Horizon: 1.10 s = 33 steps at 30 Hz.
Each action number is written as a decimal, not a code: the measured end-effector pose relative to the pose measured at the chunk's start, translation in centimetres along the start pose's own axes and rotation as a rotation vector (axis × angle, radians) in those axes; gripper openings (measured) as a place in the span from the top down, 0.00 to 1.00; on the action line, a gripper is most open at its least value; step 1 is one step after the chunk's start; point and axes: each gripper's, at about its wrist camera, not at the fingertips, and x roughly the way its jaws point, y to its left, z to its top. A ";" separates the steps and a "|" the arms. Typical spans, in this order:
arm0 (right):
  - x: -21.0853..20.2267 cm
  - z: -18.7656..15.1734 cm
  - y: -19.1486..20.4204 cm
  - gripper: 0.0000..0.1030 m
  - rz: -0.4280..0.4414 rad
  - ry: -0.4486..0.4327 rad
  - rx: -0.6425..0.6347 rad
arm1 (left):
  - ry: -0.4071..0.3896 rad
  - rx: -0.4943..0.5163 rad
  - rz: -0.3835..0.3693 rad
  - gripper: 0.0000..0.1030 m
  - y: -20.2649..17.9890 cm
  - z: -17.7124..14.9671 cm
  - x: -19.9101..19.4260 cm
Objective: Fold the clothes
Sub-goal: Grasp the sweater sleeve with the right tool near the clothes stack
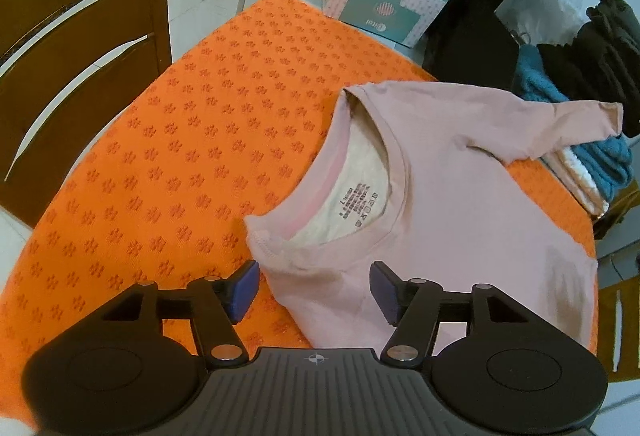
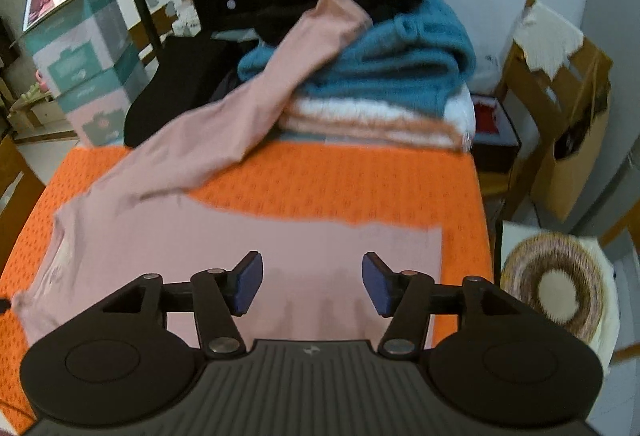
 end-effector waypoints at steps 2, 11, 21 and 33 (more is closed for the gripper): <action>0.8 2.0 -0.1 0.32 0.002 -0.014 -0.003 | 0.005 -0.011 0.002 0.36 0.1 0.0 0.3; 4.6 9.8 -0.4 0.29 -0.026 -0.092 -0.034 | 0.045 -0.039 0.002 0.34 -0.1 0.6 1.1; 9.2 17.7 -0.3 0.29 -0.077 -0.211 -0.055 | 0.018 -0.097 -0.025 0.32 -1.6 3.4 0.8; 14.5 22.6 -0.6 0.90 -0.091 -0.187 -0.115 | 0.049 -0.139 -0.066 0.32 -3.1 4.8 3.6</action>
